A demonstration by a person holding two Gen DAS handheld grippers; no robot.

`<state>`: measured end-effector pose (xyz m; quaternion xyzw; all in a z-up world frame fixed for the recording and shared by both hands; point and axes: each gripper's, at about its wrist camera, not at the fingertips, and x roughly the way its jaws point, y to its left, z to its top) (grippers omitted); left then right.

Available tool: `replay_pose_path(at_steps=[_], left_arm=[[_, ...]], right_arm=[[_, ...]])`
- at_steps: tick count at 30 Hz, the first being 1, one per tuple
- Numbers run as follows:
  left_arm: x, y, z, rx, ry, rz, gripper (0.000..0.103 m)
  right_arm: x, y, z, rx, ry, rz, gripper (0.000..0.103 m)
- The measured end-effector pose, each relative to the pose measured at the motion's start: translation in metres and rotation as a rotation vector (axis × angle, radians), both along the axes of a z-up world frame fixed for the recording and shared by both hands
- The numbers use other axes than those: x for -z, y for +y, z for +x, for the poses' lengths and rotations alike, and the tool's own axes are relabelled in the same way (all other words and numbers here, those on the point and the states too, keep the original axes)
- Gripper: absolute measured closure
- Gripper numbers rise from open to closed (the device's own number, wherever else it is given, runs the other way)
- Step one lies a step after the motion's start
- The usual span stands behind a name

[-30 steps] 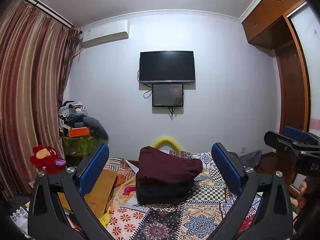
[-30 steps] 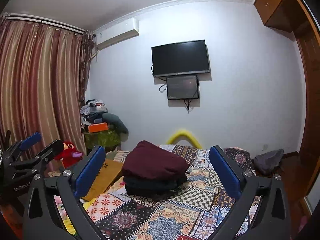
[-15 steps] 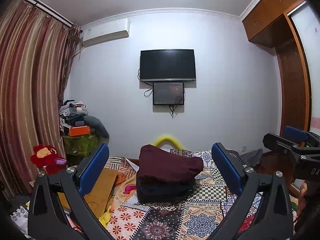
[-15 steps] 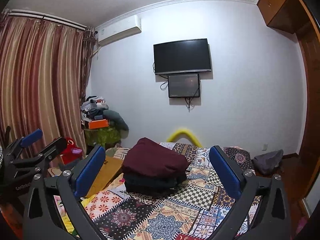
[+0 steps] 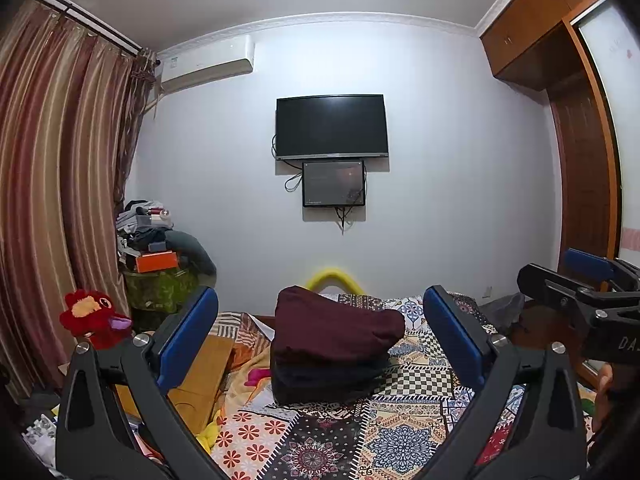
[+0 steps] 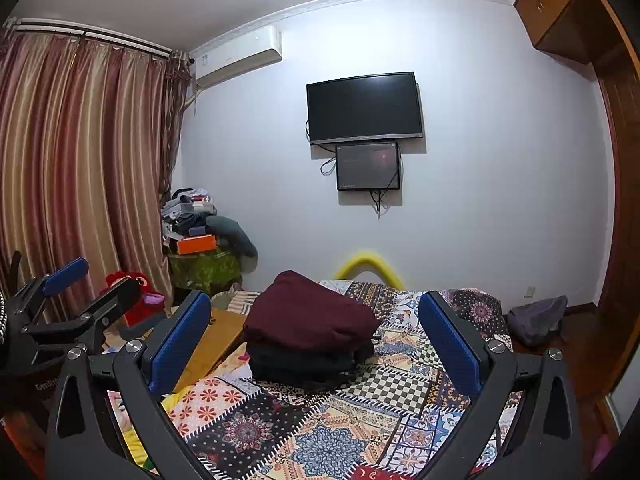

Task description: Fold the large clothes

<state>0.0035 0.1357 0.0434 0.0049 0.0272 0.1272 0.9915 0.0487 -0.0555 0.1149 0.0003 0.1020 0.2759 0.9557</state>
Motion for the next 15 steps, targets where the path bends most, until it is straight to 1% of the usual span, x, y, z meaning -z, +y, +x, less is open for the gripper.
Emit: replay_pose_path(at_steps=[15], left_arm=[[0.0003, 0.0038, 0.0042, 0.013, 0.011, -0.001, 0.000]], right_arm=[[0.0010, -0.0013, 0.0017, 0.006, 0.015, -0.004, 0.000]])
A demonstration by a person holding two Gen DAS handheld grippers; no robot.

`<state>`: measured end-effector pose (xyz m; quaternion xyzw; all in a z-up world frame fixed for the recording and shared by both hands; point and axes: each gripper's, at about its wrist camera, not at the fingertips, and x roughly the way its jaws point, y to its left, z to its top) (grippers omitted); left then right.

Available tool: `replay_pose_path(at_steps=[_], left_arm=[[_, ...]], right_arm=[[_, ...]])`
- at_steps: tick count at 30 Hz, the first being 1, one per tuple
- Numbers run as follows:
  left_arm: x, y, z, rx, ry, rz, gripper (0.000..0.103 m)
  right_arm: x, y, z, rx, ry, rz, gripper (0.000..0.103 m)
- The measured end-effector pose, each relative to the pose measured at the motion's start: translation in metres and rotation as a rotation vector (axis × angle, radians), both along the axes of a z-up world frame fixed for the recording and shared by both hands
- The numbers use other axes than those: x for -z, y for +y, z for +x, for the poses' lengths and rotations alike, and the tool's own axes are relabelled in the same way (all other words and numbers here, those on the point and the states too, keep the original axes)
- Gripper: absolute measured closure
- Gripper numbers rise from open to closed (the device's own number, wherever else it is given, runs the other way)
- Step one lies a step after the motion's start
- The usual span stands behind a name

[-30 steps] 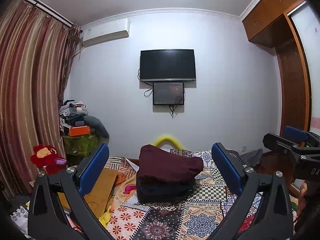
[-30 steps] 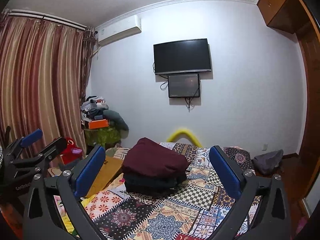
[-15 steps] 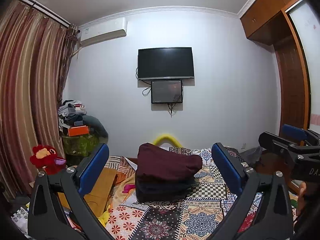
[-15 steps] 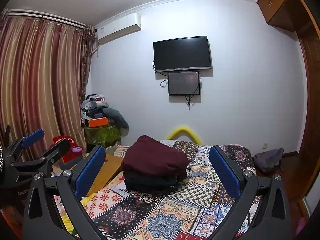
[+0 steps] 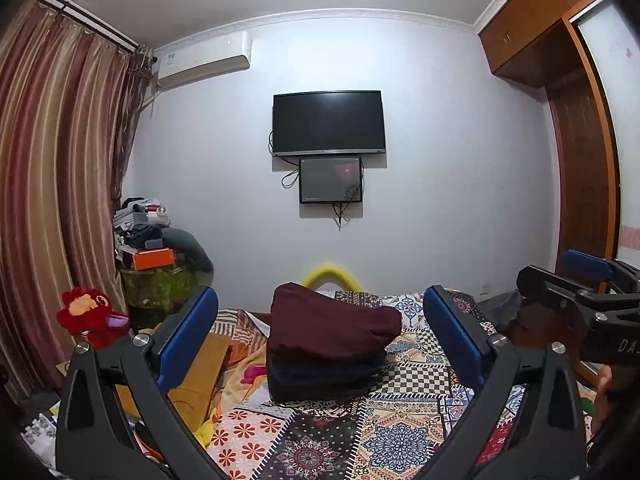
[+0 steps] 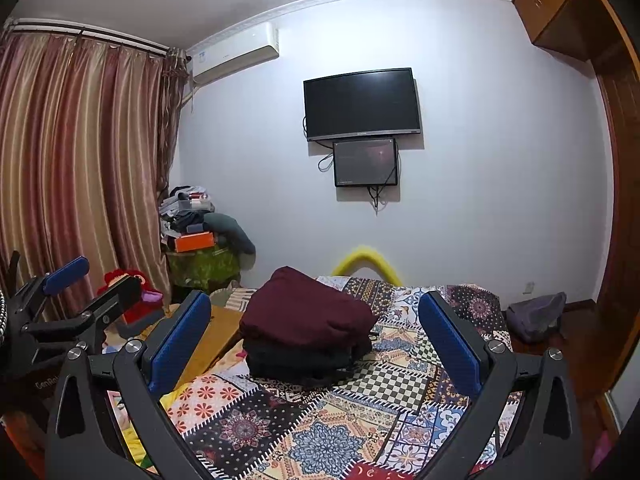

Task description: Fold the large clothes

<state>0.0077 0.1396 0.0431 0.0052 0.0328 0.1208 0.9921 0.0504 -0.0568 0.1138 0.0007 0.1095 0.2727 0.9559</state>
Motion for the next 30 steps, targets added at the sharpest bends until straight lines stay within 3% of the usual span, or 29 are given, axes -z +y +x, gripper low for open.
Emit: replay_pose_path(at_steps=[30], left_arm=[[0.0004, 0.0007, 0.0036, 0.048, 0.016, -0.019, 0.000]], right_arm=[[0.0034, -0.0031, 0.0062, 0.003, 0.015, -0.007, 0.000]])
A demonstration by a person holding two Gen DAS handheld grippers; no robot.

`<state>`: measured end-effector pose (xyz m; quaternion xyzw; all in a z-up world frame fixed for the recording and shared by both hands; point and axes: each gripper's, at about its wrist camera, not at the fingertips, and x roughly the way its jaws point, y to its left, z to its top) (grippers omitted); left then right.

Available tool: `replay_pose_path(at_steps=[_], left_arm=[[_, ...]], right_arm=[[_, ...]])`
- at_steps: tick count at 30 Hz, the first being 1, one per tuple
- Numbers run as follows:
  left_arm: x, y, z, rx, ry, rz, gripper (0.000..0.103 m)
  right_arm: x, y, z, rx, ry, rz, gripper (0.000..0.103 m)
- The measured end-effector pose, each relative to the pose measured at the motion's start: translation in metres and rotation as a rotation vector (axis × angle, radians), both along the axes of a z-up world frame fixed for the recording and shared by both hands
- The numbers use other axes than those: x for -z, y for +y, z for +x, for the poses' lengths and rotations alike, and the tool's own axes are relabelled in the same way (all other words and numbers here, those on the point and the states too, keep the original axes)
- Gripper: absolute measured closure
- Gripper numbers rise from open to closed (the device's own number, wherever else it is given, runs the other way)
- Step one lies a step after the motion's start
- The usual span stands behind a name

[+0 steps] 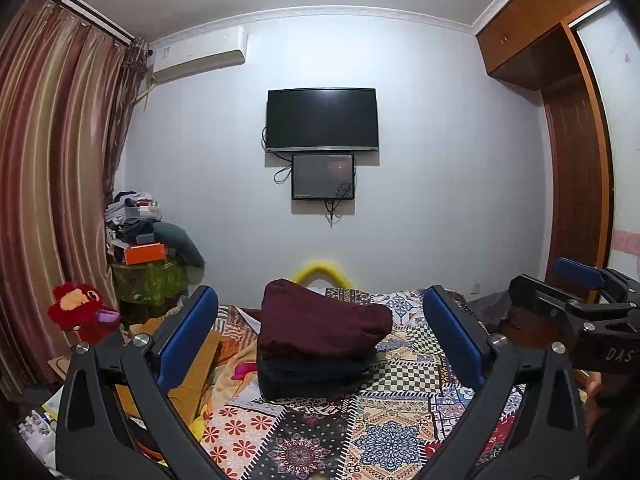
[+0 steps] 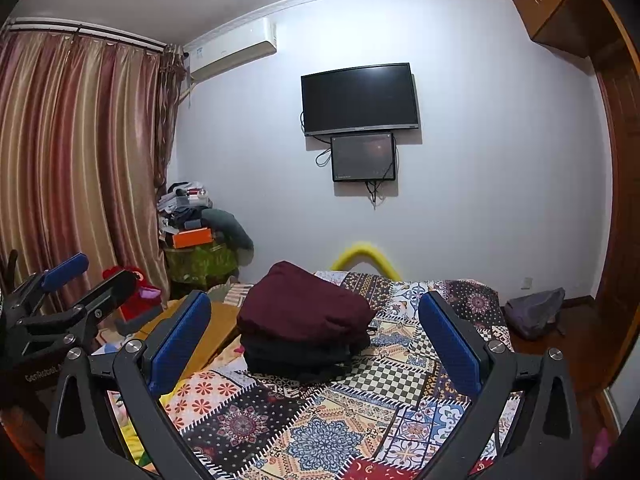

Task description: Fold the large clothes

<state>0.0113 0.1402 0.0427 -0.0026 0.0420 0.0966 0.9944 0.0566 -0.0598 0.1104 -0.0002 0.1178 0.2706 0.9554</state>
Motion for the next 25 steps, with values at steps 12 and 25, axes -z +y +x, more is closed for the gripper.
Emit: replay_pose_path(at_steps=[12, 25], left_arm=[[0.0014, -0.0028, 0.0040, 0.004, 0.014, 0.000, 0.000], [0.0058, 0.0000, 0.0083, -0.001, 0.030, -0.019, 0.000]], right_arm=[[0.0002, -0.0008, 0.0002, 0.007, 0.002, 0.001, 0.000], [0.0034, 0.0056, 0.0039, -0.001, 0.020, -0.007, 0.000]])
